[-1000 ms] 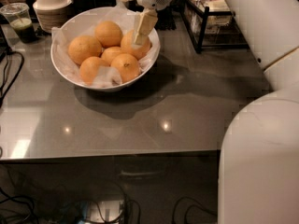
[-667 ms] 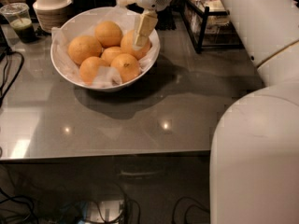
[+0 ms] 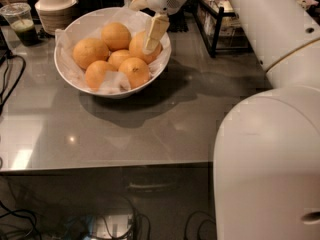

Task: Pick orange from white bowl

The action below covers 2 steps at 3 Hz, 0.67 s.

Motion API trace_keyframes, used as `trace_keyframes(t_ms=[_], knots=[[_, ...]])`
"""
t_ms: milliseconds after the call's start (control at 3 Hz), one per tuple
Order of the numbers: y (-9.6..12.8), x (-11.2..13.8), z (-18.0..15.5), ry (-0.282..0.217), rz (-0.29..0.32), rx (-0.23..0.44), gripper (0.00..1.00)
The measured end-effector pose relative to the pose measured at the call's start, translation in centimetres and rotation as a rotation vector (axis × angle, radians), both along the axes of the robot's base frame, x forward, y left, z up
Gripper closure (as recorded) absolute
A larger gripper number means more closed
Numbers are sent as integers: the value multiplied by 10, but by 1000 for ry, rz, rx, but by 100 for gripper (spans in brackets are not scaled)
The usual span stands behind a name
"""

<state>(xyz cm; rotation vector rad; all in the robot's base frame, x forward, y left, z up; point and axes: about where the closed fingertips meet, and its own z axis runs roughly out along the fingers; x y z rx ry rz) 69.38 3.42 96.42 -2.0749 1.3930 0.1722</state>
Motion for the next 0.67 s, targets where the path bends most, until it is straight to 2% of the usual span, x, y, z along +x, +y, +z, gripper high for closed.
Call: trace_keyframes(t_ms=[667], knots=[[1,6,-26,54,-19,26,22]])
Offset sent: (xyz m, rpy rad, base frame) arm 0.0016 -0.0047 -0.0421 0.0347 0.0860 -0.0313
